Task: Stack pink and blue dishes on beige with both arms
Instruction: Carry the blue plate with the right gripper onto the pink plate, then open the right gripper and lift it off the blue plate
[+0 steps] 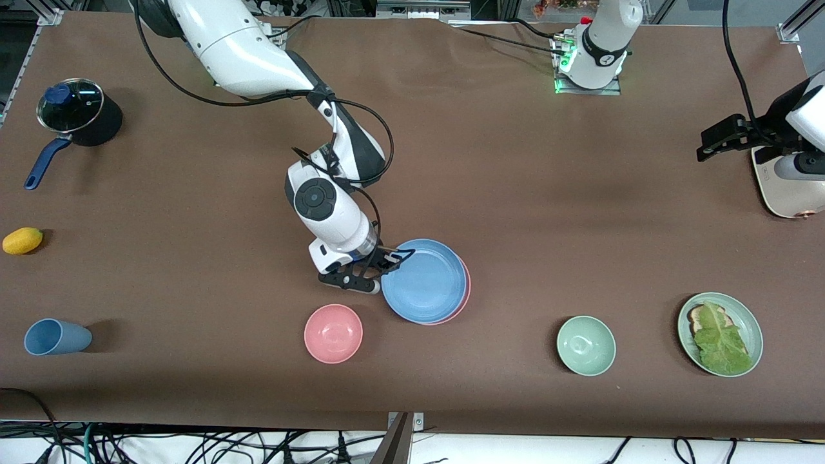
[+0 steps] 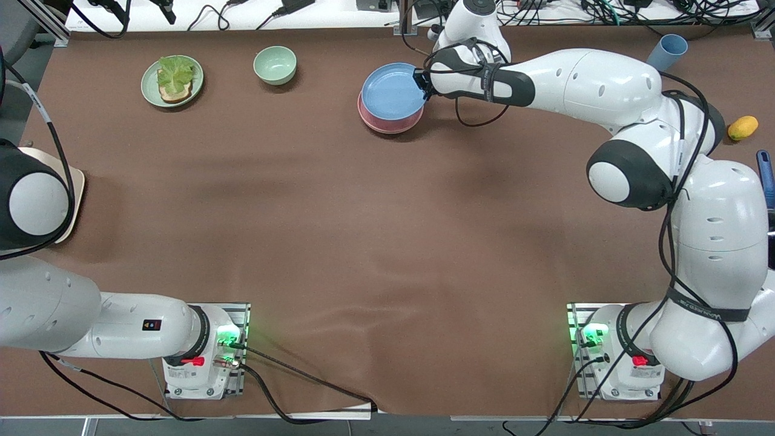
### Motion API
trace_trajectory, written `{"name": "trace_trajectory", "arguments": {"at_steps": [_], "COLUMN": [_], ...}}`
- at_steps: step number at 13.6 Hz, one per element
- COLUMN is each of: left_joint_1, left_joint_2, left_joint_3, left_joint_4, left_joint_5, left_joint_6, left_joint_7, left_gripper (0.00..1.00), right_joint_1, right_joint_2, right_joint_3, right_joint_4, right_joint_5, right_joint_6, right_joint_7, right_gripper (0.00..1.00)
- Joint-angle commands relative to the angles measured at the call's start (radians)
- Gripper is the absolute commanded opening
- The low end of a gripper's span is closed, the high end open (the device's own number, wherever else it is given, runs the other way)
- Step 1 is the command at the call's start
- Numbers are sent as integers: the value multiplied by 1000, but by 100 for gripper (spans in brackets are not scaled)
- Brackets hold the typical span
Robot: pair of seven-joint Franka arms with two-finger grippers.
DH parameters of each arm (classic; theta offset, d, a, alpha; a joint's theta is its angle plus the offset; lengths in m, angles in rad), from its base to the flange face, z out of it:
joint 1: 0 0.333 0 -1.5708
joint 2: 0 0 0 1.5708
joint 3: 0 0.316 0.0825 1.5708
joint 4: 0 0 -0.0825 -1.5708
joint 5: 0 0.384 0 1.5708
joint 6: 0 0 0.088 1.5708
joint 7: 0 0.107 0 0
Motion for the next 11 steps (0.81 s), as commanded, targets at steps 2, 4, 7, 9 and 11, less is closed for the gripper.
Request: {"name": "trace_trajectory", "arguments": {"at_steps": [2,4,7,9,11], "left_joint_1": [1,-8,-9,-9,-11], "left_joint_2": [0,3,12,24,34], "left_joint_3": [-9,-9,-9,-11,-11], "left_joint_4": [-7,-1,13,13,16], "left_joint_5": [19,17,17,17,17], "left_joint_6": [6,7,27,45,61], "left_joint_7": [-11,-11,-11,-10,-7], "left_gripper": [100,100,100,100,100], "right_joint_1": [16,17,25,23,23], "right_joint_2": [52,58,70,69,66], "right_joint_3": [-6,-6,-6,-6,-9], "right_joint_4": [62,62,62,60,60], "right_joint_5": [13,13,10,7,2], "right_joint_6": [26,37,39,37,31], "right_joint_7": [17,20,24,23,18], "right_gripper": [0,0,9,29,35]}}
